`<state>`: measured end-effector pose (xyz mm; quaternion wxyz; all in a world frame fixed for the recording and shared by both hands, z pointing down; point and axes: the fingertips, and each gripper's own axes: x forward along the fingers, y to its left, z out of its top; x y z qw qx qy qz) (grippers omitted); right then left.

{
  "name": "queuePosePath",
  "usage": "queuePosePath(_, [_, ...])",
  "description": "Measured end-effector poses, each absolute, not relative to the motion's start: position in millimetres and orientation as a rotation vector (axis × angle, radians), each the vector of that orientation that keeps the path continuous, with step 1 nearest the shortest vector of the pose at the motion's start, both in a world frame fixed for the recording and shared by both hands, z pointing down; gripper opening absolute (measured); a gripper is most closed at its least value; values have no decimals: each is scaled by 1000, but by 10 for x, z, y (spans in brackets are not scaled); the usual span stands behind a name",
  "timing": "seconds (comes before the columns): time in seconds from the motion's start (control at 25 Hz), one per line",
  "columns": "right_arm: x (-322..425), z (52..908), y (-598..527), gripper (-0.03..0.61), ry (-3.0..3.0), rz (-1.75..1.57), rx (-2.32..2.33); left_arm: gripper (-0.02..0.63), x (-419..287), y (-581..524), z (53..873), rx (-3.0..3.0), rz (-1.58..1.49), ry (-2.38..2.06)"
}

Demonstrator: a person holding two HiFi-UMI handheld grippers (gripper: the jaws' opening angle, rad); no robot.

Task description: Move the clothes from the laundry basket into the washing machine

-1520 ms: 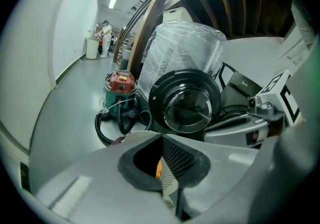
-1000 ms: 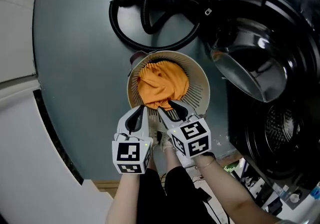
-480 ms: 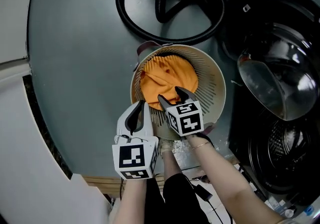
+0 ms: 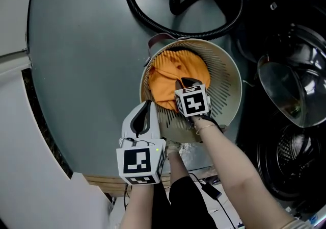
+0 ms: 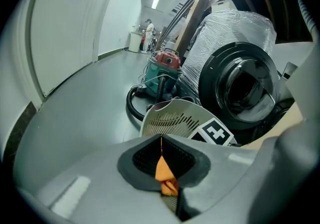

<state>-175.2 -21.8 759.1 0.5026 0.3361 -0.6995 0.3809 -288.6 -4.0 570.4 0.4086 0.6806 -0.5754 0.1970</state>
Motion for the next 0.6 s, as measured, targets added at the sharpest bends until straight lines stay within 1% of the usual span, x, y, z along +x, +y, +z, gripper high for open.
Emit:
queuePosePath(0.04, [-1748, 7567, -213, 49, -1695, 916, 812, 2, -2885, -36, 5711, 1719, 500, -1442])
queuePosePath(0.08, [-1747, 7526, -210, 46, -1707, 914, 814, 2, -2880, -38, 5715, 1727, 508, -1433])
queuePosePath(0.48, [-1842, 6633, -183, 43, -1909, 950, 878, 2, -2740, -82, 5477, 1795, 539, -1338])
queuePosePath(0.6, [-1900, 6153, -154, 43, -2000, 954, 887, 21, -2654, -69, 5270, 1827, 560, -1293])
